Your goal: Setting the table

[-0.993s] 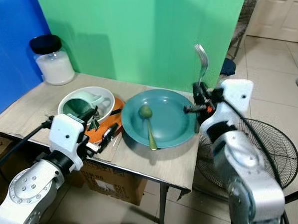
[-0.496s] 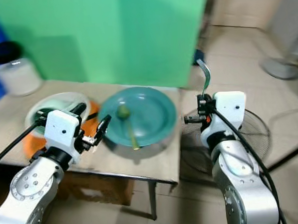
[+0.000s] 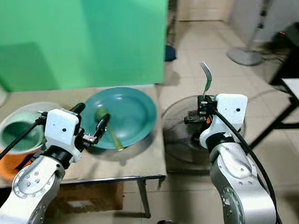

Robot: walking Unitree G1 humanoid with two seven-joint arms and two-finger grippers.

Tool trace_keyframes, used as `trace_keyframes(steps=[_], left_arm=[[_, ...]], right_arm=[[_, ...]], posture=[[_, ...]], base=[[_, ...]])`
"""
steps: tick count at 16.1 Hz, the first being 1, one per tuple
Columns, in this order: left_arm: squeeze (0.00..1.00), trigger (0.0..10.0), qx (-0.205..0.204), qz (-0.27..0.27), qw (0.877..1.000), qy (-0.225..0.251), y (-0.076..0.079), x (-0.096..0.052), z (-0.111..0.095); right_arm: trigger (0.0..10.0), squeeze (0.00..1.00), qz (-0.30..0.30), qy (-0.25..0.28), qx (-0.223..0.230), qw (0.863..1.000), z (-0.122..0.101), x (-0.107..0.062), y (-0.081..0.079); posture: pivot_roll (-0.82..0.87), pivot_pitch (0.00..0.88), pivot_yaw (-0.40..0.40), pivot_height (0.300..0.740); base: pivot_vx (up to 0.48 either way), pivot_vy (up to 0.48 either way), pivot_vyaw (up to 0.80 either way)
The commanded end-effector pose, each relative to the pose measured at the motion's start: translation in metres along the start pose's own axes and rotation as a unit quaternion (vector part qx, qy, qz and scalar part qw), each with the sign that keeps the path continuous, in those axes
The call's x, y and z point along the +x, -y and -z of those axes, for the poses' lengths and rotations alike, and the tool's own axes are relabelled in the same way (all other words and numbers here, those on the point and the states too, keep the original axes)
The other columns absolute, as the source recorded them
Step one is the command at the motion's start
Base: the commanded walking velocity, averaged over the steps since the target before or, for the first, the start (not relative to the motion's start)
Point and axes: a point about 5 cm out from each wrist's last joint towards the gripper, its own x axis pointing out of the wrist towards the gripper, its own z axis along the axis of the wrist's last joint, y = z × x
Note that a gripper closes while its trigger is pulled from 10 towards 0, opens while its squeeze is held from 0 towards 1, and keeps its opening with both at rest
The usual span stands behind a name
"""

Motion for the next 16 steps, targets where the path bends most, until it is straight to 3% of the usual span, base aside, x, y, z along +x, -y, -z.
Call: trace_keyframes(steps=[1,16], left_arm=[[0.00,10.0,-0.001,-0.008,1.000,0.008,-0.0026,0.0031,-0.0036],[0.00,10.0,-0.004,-0.025,0.999,0.023,-0.0074,0.0070,-0.0078]], right_arm=[[10.0,0.00,-0.003,-0.008,0.007,1.000,0.0014,0.0007,-0.0001],[10.0,0.00,0.019,-0.007,-0.001,1.000,0.0011,0.0049,0.0017]], posture=[[0.11,0.000,0.014,0.740],[0.12,0.000,0.003,0.740]], base=[[0.000,0.000,-0.79],[0.000,0.000,-0.80]])
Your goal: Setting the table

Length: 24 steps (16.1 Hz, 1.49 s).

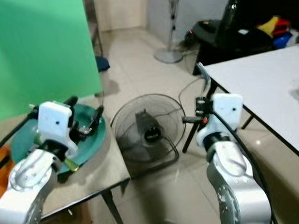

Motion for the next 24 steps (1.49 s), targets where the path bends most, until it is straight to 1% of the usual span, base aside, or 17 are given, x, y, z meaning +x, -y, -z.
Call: trace_keyframes(steps=[1,4,7,10,14,20,24], left_arm=[[0.00,10.0,0.002,0.001,1.000,0.002,0.002,0.001,-0.001],[0.00,10.0,0.001,-0.001,1.000,0.001,0.002,0.001,0.000],[0.00,10.0,-0.003,-0.017,1.000,0.000,-0.004,0.002,0.002],[0.00,10.0,-0.008,-0.017,1.000,0.001,-0.005,0.003,0.002],[0.00,10.0,-0.011,-0.019,1.000,-0.001,-0.007,0.004,0.003],[0.00,10.0,-0.014,-0.032,0.999,-0.004,-0.014,0.004,0.005],[0.00,10.0,-0.013,-0.035,0.999,-0.006,-0.016,0.005,0.007]], right_arm=[[10.0,0.00,0.009,0.003,-0.005,1.000,-0.002,0.000,0.004],[10.0,0.00,0.014,0.000,-0.008,1.000,-0.001,0.000,0.005],[10.0,0.00,0.014,-0.009,-0.010,1.000,0.001,0.001,0.001],[10.0,0.00,0.014,-0.011,-0.010,1.000,0.002,0.001,0.000],[10.0,0.00,0.014,-0.014,-0.016,1.000,0.002,0.003,-0.001],[10.0,0.00,-0.008,-0.010,-0.024,1.000,0.001,0.005,-0.006],[10.0,0.00,-0.012,-0.010,-0.024,1.000,0.000,0.005,-0.006]], posture=[[0.12,0.000,0.003,0.740],[0.11,0.000,0.004,0.740],[0.11,0.000,0.002,0.740],[0.11,0.000,0.002,0.740],[0.11,0.000,0.005,0.740],[0.11,0.000,0.001,0.740],[0.11,0.000,-0.002,0.740]], base=[[0.000,0.000,-0.80],[0.000,0.000,-0.80],[0.000,0.000,-0.80],[0.000,0.000,-0.80],[0.264,0.000,-0.80],[0.288,0.000,-0.07],[0.292,0.000,0.00]])
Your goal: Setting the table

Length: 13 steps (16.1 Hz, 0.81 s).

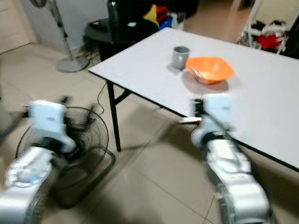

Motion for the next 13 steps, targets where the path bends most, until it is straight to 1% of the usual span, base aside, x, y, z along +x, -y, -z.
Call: trace_keyframes(steps=[1,5,8,12,13], left_arm=[[0.00,10.0,0.012,-0.015,1.000,0.002,-0.0096,-0.0008,-0.0014],[0.00,10.0,0.012,-0.005,1.000,0.002,-0.0086,0.0037,-0.0008],[0.00,10.0,0.009,-0.004,1.000,0.002,-0.0076,0.0051,-0.0003],[0.00,10.0,0.004,-0.009,1.000,0.001,-0.0083,0.0049,0.0005],[0.00,10.0,0.004,-0.012,1.000,0.001,-0.0090,0.0044,0.0008]], right_arm=[[10.0,0.00,-0.018,0.011,0.008,1.000,-0.0050,0.0012,-0.0088],[10.0,0.00,0.000,0.015,0.011,1.000,-0.0055,0.0014,-0.0064],[10.0,0.00,0.000,0.015,0.009,1.000,-0.0062,0.0017,-0.0060],[10.0,0.00,-0.003,0.012,0.005,1.000,-0.0064,0.0039,-0.0064],[10.0,0.00,-0.005,0.014,0.006,1.000,-0.0071,0.0050,-0.0068]], posture=[[0.10,0.000,0.004,0.740],[0.09,0.000,0.018,0.740],[0.08,0.000,0.024,0.740],[0.09,0.000,0.009,0.740],[0.09,0.000,0.006,0.740]], base=[[0.289,0.000,0.00],[0.292,0.000,0.00],[0.291,0.000,0.00],[0.290,0.000,-0.80],[0.292,0.000,-0.45]])
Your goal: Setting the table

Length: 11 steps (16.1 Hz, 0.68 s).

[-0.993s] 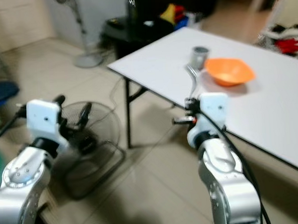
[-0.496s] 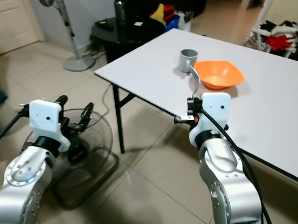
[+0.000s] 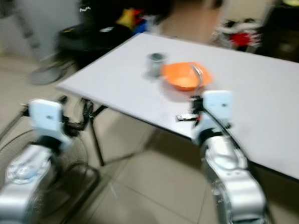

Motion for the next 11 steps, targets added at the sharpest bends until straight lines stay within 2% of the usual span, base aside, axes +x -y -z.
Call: trace_keyframes(steps=[1,11], left_arm=[[0.00,10.0,0.011,-0.019,1.000,0.003,-0.0099,-0.0023,-0.0025],[0.00,10.0,0.009,-0.021,1.000,0.003,-0.0105,-0.0019,-0.0019]], right_arm=[[10.0,0.00,-0.015,0.010,0.009,1.000,-0.0041,0.0010,-0.0072],[10.0,0.00,-0.018,0.011,0.009,1.000,-0.0043,0.0029,-0.0082]], posture=[[0.09,0.000,0.004,0.740],[0.09,0.000,0.005,0.740]], base=[[0.292,0.000,0.00],[0.294,0.000,0.00]])
